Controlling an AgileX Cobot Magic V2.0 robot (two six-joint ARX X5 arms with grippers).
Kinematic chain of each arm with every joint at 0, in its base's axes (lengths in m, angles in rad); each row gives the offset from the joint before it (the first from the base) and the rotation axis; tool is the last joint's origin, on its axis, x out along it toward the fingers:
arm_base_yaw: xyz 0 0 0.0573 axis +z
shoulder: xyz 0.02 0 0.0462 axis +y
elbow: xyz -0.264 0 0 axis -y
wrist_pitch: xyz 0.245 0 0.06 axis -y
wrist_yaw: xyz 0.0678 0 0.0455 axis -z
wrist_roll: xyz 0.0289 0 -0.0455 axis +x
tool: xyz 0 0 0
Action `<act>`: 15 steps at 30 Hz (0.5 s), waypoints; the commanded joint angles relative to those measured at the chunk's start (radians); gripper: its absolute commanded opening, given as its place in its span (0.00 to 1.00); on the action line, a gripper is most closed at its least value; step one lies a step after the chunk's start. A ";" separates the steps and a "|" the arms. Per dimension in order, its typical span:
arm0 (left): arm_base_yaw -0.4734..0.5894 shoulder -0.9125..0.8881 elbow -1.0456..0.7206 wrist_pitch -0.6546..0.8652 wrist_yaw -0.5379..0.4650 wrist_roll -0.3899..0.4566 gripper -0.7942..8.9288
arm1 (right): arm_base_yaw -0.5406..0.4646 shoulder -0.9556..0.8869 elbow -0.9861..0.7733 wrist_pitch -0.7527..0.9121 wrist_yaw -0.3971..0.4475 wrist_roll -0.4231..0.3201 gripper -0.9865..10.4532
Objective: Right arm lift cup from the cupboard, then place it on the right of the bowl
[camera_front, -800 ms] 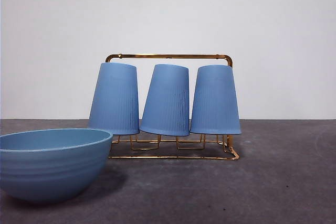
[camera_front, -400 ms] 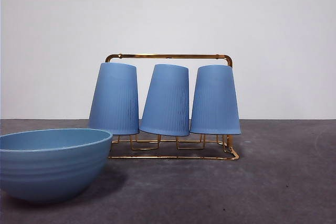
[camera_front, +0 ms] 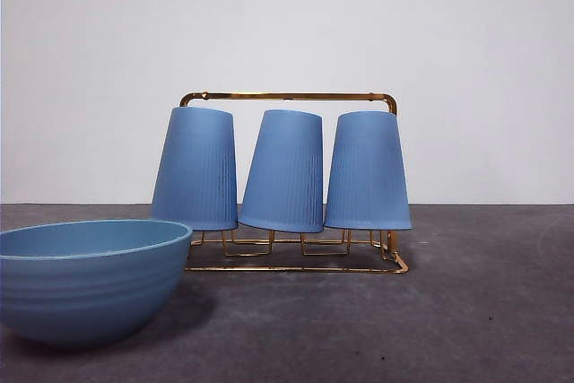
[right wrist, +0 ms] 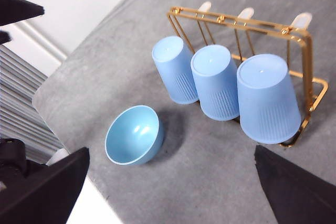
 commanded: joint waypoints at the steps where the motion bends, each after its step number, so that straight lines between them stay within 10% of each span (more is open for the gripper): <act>1: -0.003 0.006 0.017 -0.004 0.007 -0.003 0.63 | 0.053 0.091 0.068 -0.015 0.097 0.063 0.53; 15: -0.003 0.006 0.017 -0.054 0.007 -0.003 0.63 | 0.272 0.754 0.638 -0.364 0.509 0.046 0.53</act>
